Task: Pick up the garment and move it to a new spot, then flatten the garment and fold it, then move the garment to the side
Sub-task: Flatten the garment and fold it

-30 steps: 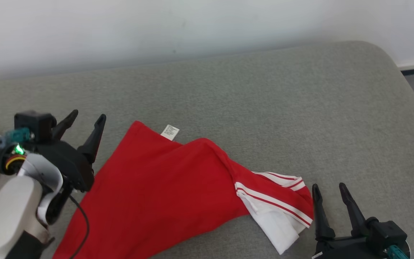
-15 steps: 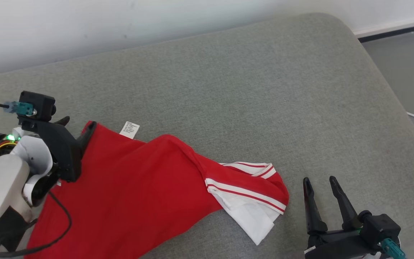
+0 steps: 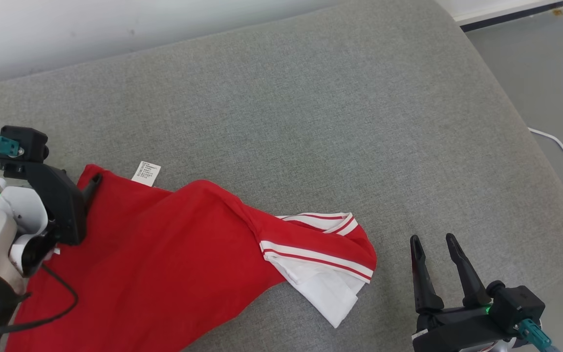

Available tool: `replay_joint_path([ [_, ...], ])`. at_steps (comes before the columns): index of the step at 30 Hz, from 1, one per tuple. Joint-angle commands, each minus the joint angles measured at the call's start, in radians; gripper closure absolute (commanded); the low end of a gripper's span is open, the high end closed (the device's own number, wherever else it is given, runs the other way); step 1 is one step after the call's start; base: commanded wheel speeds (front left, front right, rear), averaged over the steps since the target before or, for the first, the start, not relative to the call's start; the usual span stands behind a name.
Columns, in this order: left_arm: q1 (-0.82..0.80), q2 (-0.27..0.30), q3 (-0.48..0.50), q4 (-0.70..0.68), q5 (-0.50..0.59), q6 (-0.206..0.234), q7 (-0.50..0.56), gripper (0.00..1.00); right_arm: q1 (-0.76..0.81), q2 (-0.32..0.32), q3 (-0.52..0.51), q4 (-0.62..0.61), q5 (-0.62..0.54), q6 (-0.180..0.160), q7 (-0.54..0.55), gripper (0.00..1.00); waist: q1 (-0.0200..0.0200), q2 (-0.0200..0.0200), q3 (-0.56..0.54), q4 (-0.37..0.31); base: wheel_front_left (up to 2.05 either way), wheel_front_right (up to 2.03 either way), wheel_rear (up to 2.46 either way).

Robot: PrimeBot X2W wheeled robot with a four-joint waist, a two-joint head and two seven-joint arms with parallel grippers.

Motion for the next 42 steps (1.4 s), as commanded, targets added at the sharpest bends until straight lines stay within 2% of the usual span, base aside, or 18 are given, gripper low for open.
replay_joint_path([
  [1, -0.016, 0.006, -0.012, 0.008, -0.016, 0.001, 0.008, 0.0, -0.005, 0.002, 0.0, -0.005, 0.002, -0.002, -0.001, 0.0, -0.0001, -0.0001, 0.005, -0.003, 0.0, 0.0, 0.0],
  [4, -0.019, 0.005, -0.03, 0.019, -0.03, 0.001, 0.014, 0.0, -0.009, 0.002, 0.001, -0.006, 0.002, -0.002, -0.001, 0.0, -0.0001, -0.0001, 0.011, -0.005, 0.0, 0.0, 0.0],
  [6, -0.023, 0.002, -0.041, 0.009, -0.051, 0.001, 0.015, 0.79, -0.011, 0.002, 0.0, -0.007, 0.002, -0.002, -0.001, 0.0, -0.0001, -0.0001, 0.015, -0.004, 0.0, 0.0, 0.0],
  [7, -0.025, 0.002, -0.046, 0.001, -0.061, 0.001, 0.011, 1.0, -0.012, 0.002, -0.002, -0.007, 0.003, -0.002, -0.001, 0.0, -0.0001, -0.0001, 0.016, -0.002, 0.0, 0.0, 0.0],
  [14, -0.04, -0.004, -0.073, -0.037, -0.114, 0.001, -0.014, 1.0, -0.014, 0.002, -0.008, -0.002, -0.007, -0.002, -0.001, 0.0, -0.0001, -0.0001, 0.009, 0.022, 0.0, 0.0, 0.0],
  [19, -0.081, 0.004, -0.088, -0.063, -0.121, 0.001, -0.097, 1.0, -0.011, 0.002, -0.022, -0.002, -0.019, -0.002, -0.001, 0.0, -0.0001, -0.0001, -0.013, 0.05, 0.0, 0.0, 0.0],
  [25, -0.129, 0.007, -0.108, -0.144, -0.111, 0.001, -0.233, 1.0, 0.014, 0.002, -0.054, 0.008, -0.042, -0.002, -0.001, 0.0, -0.0001, -0.0001, -0.068, 0.127, 0.0, 0.0, 0.0],
  [29, -0.131, 0.031, -0.118, -0.226, -0.103, 0.001, -0.319, 1.0, 0.031, 0.002, -0.068, 0.018, -0.057, -0.002, -0.001, 0.0, -0.0001, -0.0001, -0.108, 0.191, 0.0, 0.0, 0.0],
  [34, -0.056, 0.076, -0.123, -0.368, -0.12, 0.001, -0.4, 1.0, 0.061, 0.002, -0.084, 0.03, -0.074, -0.002, -0.001, 0.0, -0.0001, -0.0001, -0.164, 0.271, 0.0, 0.0, 0.0],
  [37, 0.025, 0.118, -0.119, -0.484, -0.132, 0.028, -0.436, 1.0, 0.077, 0.001, -0.089, 0.037, -0.084, -0.002, -0.001, 0.0, -0.0001, -0.0001, -0.193, 0.31, 0.0, 0.0, 0.0],
  [42, 0.22, 0.195, -0.107, -0.698, -0.174, 0.128, -0.492, 1.0, 0.105, 0.002, -0.101, 0.039, -0.089, -0.002, -0.001, 0.0, -0.0001, -0.0001, -0.221, 0.366, 0.0, 0.0, 0.0],
])
